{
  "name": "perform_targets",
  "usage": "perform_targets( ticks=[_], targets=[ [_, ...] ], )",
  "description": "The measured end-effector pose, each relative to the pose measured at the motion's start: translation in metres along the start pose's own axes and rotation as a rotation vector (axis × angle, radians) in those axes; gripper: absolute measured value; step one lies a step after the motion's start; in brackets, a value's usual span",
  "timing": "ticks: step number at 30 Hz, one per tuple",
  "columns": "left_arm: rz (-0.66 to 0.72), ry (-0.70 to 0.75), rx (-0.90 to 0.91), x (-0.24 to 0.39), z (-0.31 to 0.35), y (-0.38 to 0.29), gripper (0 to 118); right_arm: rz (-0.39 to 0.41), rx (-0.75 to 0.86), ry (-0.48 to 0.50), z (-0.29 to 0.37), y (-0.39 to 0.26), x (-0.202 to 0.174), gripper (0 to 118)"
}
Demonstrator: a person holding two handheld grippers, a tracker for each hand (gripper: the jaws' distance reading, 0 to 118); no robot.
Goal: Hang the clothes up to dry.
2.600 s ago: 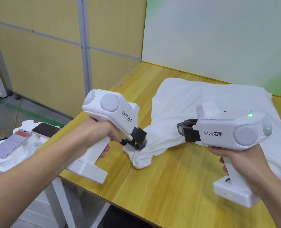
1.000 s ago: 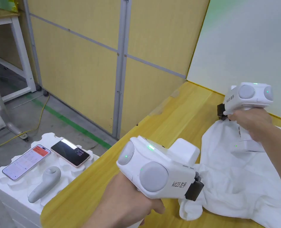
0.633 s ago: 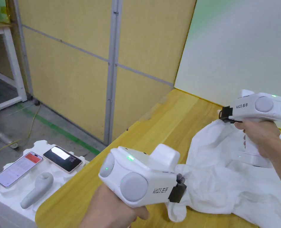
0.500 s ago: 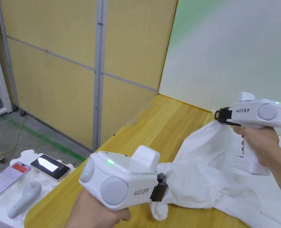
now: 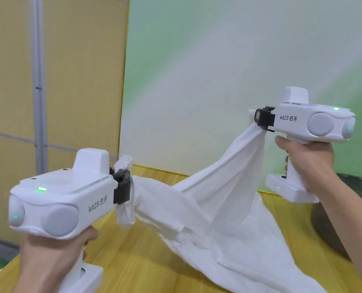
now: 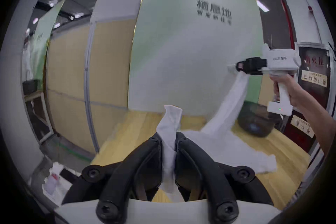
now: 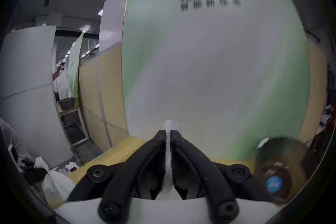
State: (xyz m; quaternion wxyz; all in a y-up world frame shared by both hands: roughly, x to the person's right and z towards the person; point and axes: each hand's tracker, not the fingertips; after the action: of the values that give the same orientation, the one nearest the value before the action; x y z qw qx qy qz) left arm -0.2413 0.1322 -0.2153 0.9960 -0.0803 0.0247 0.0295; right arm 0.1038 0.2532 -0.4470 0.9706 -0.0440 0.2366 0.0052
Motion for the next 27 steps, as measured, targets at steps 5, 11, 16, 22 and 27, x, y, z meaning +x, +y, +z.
perform_targets(
  ticks=[5, 11, 16, 22, 27],
  targets=[
    [-0.172, 0.048, 0.146, 0.022, -0.015, 0.097, 8, -0.013, 0.19, -0.092, 0.063, 0.079, 0.015, 2],
    [-0.126, 0.024, 0.295, 0.02, -0.014, 0.198, 8, 0.034, 0.315, -0.161, 0.123, 0.165, 0.023, 2],
    [-0.125, 0.016, 0.401, 0.011, 0.005, 0.258, 8, 0.078, 0.42, -0.218, 0.179, 0.211, 0.024, 2],
    [-0.104, -0.027, 0.461, 0.008, 0.034, 0.318, 8, 0.121, 0.516, -0.311, 0.236, 0.242, 0.007, 2],
    [-0.099, -0.039, 0.489, 0.01, 0.055, 0.337, 8, 0.106, 0.565, -0.346, 0.267, 0.246, 0.005, 2]
  ],
)
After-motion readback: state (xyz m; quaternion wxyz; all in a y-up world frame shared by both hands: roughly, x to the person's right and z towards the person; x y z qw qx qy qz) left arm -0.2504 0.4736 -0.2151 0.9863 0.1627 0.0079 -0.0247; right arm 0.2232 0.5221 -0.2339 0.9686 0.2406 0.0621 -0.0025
